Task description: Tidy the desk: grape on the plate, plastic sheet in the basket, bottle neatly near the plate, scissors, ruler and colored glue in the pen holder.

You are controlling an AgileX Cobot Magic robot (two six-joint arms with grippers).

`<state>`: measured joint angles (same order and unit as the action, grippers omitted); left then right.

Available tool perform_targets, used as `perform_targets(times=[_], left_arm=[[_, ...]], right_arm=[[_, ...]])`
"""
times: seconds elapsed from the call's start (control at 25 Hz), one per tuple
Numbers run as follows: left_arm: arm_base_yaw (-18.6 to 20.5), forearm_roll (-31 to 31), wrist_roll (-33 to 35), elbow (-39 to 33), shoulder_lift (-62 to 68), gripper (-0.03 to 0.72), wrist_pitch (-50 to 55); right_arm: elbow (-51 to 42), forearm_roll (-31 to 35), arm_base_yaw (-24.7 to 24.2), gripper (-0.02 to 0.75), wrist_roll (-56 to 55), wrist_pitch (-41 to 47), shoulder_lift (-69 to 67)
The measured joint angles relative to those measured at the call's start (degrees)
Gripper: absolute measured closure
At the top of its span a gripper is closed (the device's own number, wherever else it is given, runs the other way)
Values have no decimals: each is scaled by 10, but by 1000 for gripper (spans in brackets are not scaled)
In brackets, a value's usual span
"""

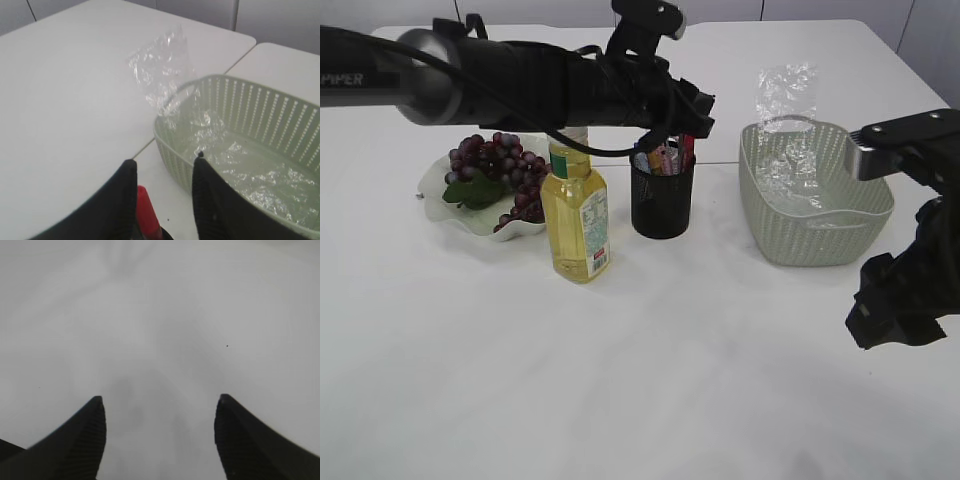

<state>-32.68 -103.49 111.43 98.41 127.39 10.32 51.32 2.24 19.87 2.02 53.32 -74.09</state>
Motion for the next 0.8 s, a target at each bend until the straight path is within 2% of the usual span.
perform_targets(times=[0.44,0.8], left_arm=[[-27,-4,0,0,-91,403,-103],[-66,-5,0,0,-126,401,-119]], right_arm=[[0,2,0,239,1,0,0],[0,2,0,239,1,0,0]])
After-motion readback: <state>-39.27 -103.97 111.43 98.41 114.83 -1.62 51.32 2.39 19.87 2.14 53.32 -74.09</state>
